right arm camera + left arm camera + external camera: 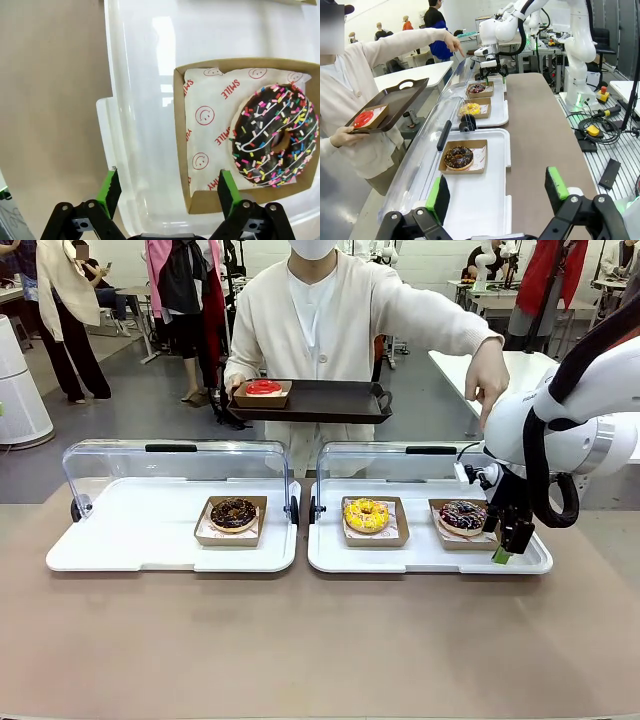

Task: Provide the desired donut to the person.
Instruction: Pick up and lift the Paper togo box containing the Donut pointed at by the person.

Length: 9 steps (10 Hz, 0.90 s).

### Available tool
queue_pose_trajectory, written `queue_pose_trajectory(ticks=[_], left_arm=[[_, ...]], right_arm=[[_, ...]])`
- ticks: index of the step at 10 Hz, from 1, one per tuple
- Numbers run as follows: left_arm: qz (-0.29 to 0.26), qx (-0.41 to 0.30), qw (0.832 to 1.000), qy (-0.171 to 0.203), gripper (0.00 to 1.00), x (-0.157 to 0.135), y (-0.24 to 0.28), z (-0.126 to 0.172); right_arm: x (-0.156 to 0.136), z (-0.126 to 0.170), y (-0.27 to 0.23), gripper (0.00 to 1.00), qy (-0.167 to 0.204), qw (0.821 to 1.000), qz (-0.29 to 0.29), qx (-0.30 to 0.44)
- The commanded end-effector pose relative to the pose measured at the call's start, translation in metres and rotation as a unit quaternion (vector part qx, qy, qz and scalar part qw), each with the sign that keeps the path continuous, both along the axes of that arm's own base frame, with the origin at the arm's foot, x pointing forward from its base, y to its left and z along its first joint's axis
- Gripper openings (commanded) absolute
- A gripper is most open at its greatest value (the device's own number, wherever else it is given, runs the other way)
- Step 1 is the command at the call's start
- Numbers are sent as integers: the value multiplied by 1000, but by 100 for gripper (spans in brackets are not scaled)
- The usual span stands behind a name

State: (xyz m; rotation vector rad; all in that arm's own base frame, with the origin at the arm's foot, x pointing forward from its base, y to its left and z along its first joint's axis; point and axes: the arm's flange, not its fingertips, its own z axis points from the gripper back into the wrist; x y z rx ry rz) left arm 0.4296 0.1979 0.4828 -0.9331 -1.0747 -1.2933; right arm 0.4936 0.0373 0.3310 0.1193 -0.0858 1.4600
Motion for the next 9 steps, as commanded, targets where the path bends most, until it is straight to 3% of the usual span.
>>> queue_pose_trajectory(ticks=[1,9], left_arm=[[5,0,1000,-2,100,-2,0,-1],[5,0,1000,-2,100,-2,0,-1]], right_arm=[[6,-4,-5,100,-8,1000,-3,4],[11,-12,-8,100,-1,1000,-12,-18]])
